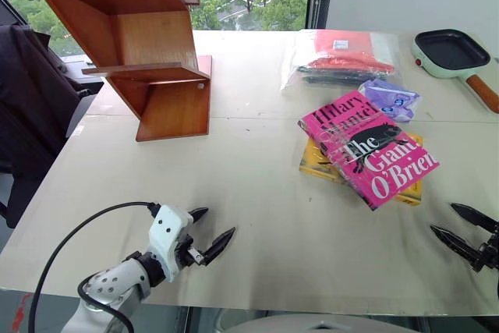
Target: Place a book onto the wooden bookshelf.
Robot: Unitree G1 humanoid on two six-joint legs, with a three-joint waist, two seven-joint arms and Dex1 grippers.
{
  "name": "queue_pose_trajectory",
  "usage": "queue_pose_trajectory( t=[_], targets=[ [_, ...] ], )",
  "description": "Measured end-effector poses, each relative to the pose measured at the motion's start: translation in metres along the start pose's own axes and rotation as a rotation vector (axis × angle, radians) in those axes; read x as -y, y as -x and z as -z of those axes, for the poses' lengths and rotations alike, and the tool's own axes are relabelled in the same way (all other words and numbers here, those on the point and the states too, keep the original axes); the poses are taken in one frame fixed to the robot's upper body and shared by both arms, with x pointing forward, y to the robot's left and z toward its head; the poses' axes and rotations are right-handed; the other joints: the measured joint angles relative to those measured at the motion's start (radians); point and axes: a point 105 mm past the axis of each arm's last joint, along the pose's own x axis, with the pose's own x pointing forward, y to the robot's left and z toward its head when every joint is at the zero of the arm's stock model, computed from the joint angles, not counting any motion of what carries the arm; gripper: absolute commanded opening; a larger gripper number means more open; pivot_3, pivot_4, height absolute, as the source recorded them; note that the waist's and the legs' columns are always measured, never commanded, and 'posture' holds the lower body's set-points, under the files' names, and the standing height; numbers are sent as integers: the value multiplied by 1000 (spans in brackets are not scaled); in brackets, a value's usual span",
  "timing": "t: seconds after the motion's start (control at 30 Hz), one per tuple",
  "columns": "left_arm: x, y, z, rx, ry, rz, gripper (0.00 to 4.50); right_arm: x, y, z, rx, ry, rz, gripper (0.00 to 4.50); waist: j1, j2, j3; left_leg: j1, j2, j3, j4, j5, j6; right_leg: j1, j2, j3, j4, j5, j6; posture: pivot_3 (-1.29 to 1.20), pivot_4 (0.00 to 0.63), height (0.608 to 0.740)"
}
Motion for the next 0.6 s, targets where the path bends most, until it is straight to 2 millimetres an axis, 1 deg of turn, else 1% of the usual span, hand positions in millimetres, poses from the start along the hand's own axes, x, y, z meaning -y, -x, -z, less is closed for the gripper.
queue_pose_trajectory(
  t=[0.13,0.3,0.6],
  targets=[
    [-1,0,-1,3,-3,-3,4431,2,1,1,-11,2,4,4500,0,0,0,0,0,1,0,0,0,0,0,1,0,0,0,0,150,740],
    [-5,-6,-11,36,-28,-11,4431,7,2,0,-34,14,13,4500,1,0,0,0,1,3,0,0,0,-1,1,4,0,1,1,0,150,740],
    [-3,-7,-12,39,-31,0,4431,6,1,-2,-45,10,10,4500,1,0,0,0,1,9,0,-1,4,-3,1,10,0,2,2,0,150,740]
  ],
)
